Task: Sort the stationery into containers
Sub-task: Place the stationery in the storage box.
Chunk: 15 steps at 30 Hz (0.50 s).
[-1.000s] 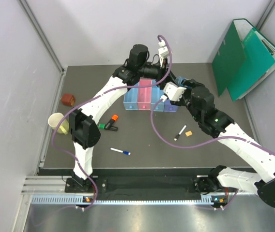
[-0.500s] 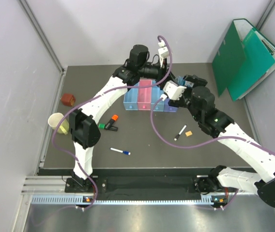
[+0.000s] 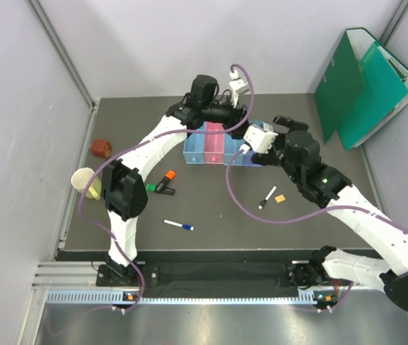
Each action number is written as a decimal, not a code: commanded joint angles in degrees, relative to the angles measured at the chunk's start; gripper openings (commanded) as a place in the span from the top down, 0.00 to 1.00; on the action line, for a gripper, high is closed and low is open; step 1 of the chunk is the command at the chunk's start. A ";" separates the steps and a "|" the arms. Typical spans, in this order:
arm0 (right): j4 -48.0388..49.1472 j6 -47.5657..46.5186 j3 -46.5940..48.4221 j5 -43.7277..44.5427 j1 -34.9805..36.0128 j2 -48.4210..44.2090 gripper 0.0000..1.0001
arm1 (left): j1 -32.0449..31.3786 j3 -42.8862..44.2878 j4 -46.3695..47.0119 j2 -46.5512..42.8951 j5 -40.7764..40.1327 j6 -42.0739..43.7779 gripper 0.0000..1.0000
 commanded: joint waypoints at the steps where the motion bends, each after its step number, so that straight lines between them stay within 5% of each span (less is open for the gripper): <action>1: -2.65 2.84 4.87 -0.62 0.67 -3.99 0.00 | 4.29 -2.10 -3.70 -4.15 -6.75 6.27 1.00; 15: -10.30 -3.65 6.90 5.17 0.50 -4.87 0.00 | 9.30 -4.39 -16.54 -10.91 -22.05 18.57 1.00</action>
